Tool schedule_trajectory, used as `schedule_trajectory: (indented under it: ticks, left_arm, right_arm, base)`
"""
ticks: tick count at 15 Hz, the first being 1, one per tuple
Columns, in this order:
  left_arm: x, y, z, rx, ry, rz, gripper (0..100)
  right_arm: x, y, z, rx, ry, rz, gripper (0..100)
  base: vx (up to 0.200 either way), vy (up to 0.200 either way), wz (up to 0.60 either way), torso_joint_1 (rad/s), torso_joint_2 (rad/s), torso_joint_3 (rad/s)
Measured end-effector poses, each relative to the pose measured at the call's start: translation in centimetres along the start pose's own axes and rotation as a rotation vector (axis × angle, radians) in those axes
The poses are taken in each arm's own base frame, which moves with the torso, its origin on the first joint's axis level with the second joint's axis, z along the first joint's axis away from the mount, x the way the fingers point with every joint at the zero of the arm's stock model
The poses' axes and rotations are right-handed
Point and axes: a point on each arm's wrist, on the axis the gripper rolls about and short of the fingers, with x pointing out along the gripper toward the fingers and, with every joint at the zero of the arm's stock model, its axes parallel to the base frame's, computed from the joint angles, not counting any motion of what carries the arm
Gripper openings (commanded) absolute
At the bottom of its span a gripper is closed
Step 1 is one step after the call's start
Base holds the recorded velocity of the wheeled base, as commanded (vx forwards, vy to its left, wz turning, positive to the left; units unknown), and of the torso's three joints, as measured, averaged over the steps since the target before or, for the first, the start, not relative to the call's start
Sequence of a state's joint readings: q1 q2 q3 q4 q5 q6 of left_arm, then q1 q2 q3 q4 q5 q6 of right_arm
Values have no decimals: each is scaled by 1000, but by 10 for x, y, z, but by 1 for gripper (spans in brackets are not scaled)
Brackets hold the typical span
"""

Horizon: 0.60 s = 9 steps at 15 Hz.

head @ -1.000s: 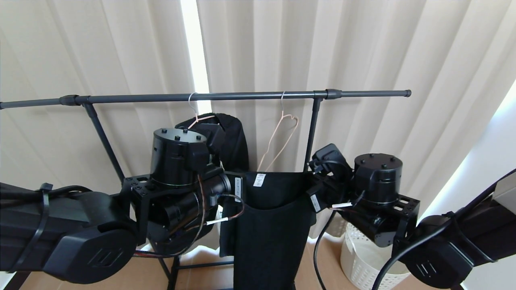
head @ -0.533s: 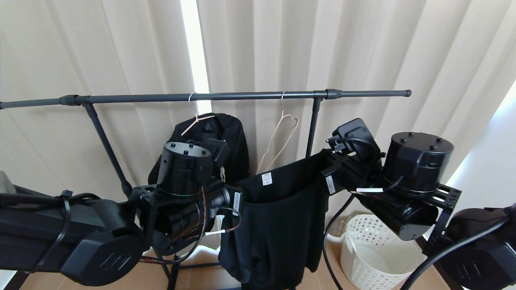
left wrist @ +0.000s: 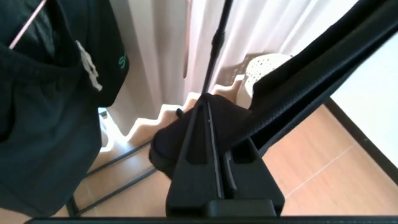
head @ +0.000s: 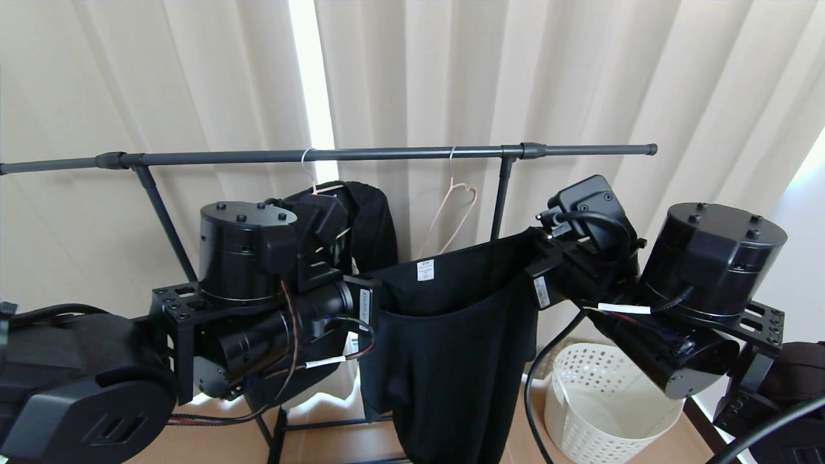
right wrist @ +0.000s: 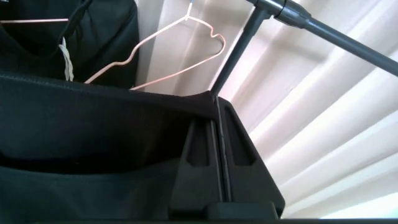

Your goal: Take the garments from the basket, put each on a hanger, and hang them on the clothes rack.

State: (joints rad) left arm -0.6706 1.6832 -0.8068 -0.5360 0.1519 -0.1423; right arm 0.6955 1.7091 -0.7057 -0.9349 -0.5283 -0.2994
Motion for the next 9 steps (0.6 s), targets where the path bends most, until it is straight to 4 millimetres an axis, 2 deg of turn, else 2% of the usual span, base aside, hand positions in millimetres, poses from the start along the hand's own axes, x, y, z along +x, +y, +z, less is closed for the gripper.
schedule_trajectory:
  ticks: [3,6,9]
  left_arm:
    - [-10,0,3,5,-13,-37,0]
    - [-18,1,17,65,-39,-44,0]
    - [-25,6,32,80,19,-16,0]
  right_arm:
    - [0,-2,7,-18,-20,-13,0]
    - [9,-4,32,-81,-92,-35,0]
    - [21,-4,52,-69,-152,-57,0]
  base:
    - [0,0,0,0,0,0]
    - [0,0,0,0,0,0]
    - [0,0,0,0,0,0]
